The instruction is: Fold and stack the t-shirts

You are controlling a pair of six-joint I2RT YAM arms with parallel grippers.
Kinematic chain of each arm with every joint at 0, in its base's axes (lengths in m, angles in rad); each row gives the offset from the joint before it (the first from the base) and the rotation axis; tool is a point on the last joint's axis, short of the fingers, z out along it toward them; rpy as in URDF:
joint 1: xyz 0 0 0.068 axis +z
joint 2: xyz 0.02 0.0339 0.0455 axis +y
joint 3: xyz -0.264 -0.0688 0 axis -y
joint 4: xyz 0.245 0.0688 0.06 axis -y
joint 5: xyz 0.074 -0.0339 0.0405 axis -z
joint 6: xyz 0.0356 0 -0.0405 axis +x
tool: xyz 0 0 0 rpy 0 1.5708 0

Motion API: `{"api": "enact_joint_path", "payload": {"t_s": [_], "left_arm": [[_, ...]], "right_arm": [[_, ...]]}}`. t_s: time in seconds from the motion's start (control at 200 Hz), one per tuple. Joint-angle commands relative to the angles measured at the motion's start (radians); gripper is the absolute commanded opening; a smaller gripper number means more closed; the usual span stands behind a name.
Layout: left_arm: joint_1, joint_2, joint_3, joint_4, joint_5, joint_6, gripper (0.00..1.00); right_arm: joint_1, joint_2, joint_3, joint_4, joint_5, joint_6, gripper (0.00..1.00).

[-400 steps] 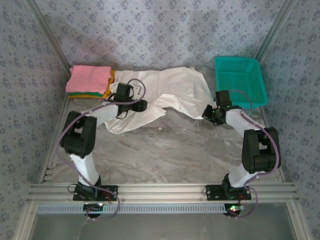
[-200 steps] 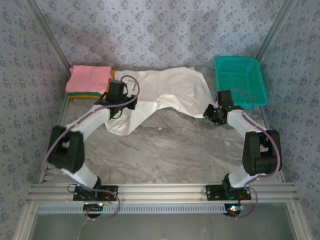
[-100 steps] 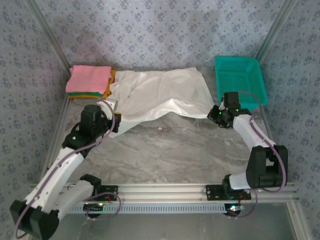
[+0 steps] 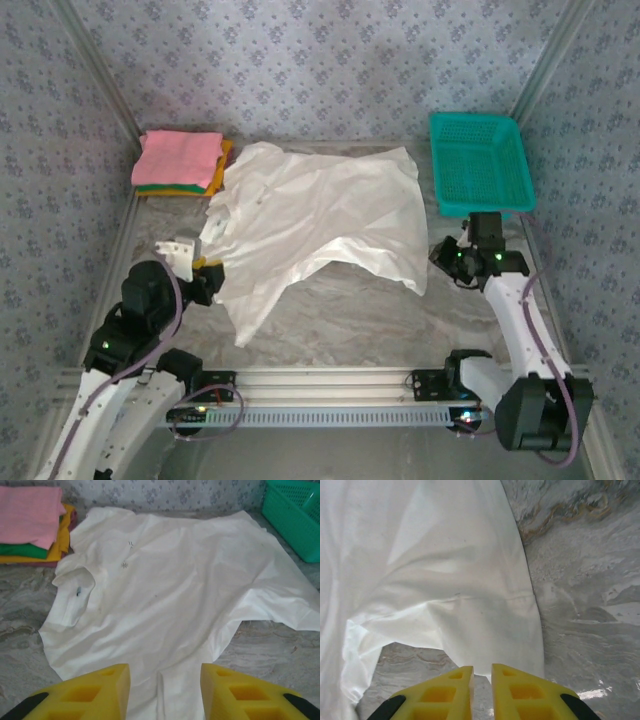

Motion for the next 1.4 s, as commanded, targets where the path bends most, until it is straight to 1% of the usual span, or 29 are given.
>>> {"api": "enact_joint_path", "payload": {"t_s": [0.0, 0.07, 0.135, 0.17, 0.22, 0.27, 0.33, 0.365, 0.455, 0.51, 0.57, 0.635, 0.685, 0.725, 0.76, 0.805, 0.824, 0.899, 0.964, 0.994, 1.014, 1.079, 1.124, 1.184, 1.224, 1.279, 1.309, 1.369, 1.399], "left_arm": [[-0.007, 0.046, -0.003, 0.155, 0.008, 0.034, 0.44], [-0.007, 0.165, 0.002, 0.245, 0.037, 0.046, 0.44], [-0.007, 0.323, 0.028, 0.306, 0.097, 0.06, 0.49], [-0.007, 0.416, 0.051, 0.317, 0.11, 0.05, 0.5], [-0.011, 0.538, 0.096, 0.309, 0.16, 0.039, 0.5], [-0.04, 0.628, 0.117, 0.307, 0.172, 0.036, 0.55], [-0.096, 0.677, 0.084, 0.349, 0.135, 0.043, 0.56], [-0.117, 0.692, 0.046, 0.392, 0.116, 0.033, 0.57], [-0.116, 0.746, -0.054, 0.526, 0.109, -0.013, 0.56], [-0.106, 0.802, -0.063, 0.553, 0.108, -0.042, 0.56], [-0.1, 0.863, -0.048, 0.559, 0.131, -0.053, 0.62], [-0.106, 0.922, -0.048, 0.609, 0.174, -0.04, 0.68], [-0.113, 0.965, -0.051, 0.66, 0.197, -0.021, 0.71], [-0.117, 1.007, -0.044, 0.688, 0.209, -0.006, 0.71], [-0.12, 1.049, -0.025, 0.689, 0.219, 0.003, 0.69], [-0.127, 1.098, 0.0, 0.67, 0.224, 0.008, 0.67], [-0.131, 1.118, 0.011, 0.659, 0.224, 0.009, 0.63], [-0.146, 1.166, 0.019, 0.618, 0.23, 0.002, 0.45], [-0.15, 1.161, -0.018, 0.599, 0.183, -0.036, 0.3], [-0.148, 1.145, -0.046, 0.598, 0.157, -0.055, 0.2], [-0.148, 1.129, -0.067, 0.596, 0.14, -0.067, 0.16], [-0.144, 1.059, -0.126, 0.583, 0.092, -0.102, 0.14], [-0.142, 1.005, -0.162, 0.575, 0.054, -0.131, 0.14], [-0.138, 0.934, -0.187, 0.585, 0.041, -0.159, 0.14], [-0.132, 0.896, -0.189, 0.567, 0.008, -0.184, 0.11], [-0.117, 0.863, -0.186, 0.514, -0.051, -0.206, 0.04], [-0.1, 0.852, -0.18, 0.486, -0.066, -0.21, 0.01], [-0.072, 0.83, -0.177, 0.468, -0.062, -0.198, 0.01], [-0.066, 0.822, -0.17, 0.469, -0.064, -0.188, 0.03]], "right_arm": [[0.002, 0.026, 0.068, -0.036, 0.021, -0.022, 0.2], [0.029, 0.1, 0.101, -0.014, 0.004, -0.042, 0.24], [0.062, 0.174, 0.133, 0.01, 0.004, -0.057, 0.24], [0.085, 0.221, 0.149, 0.027, 0.014, -0.06, 0.25], [0.122, 0.283, 0.179, 0.029, 0.026, -0.062, 0.27], [0.157, 0.329, 0.19, 0.042, 0.036, -0.086, 0.31], [0.174, 0.377, 0.178, 0.073, 0.043, -0.077, 0.36], [0.173, 0.405, 0.166, 0.086, 0.033, -0.077, 0.37], [0.159, 0.482, 0.156, 0.152, 0.008, -0.074, 0.39], [0.155, 0.542, 0.19, 0.148, -0.011, -0.079, 0.41], [0.162, 0.586, 0.213, 0.145, -0.019, -0.079, 0.43], [0.17, 0.614, 0.209, 0.167, 0.011, -0.083, 0.49], [0.165, 0.649, 0.206, 0.183, 0.016, -0.088, 0.49], [0.156, 0.688, 0.215, 0.192, 0.0, -0.089, 0.45], [0.152, 0.719, 0.225, 0.205, -0.012, -0.088, 0.4], [0.154, 0.749, 0.235, 0.219, -0.005, -0.083, 0.39], [0.158, 0.76, 0.241, 0.223, 0.0, -0.083, 0.37], [0.167, 0.78, 0.255, 0.224, 0.035, -0.079, 0.27], [0.16, 0.785, 0.247, 0.228, 0.054, -0.061, 0.23], [0.149, 0.785, 0.24, 0.23, 0.052, -0.05, 0.19], [0.139, 0.784, 0.23, 0.241, 0.049, -0.038, 0.17], [0.097, 0.77, 0.184, 0.288, 0.02, -0.004, 0.11], [0.07, 0.75, 0.146, 0.313, 0.007, 0.015, 0.11], [0.037, 0.715, 0.094, 0.342, 0.001, 0.033, 0.11], [0.013, 0.694, 0.064, 0.352, -0.011, 0.043, 0.11], [-0.021, 0.666, 0.026, 0.366, -0.037, 0.049, 0.1], [-0.037, 0.645, 0.004, 0.37, -0.046, 0.049, 0.1], [-0.056, 0.603, -0.018, 0.371, -0.043, 0.048, 0.1], [-0.057, 0.587, -0.015, 0.371, -0.046, 0.035, 0.13]]}}
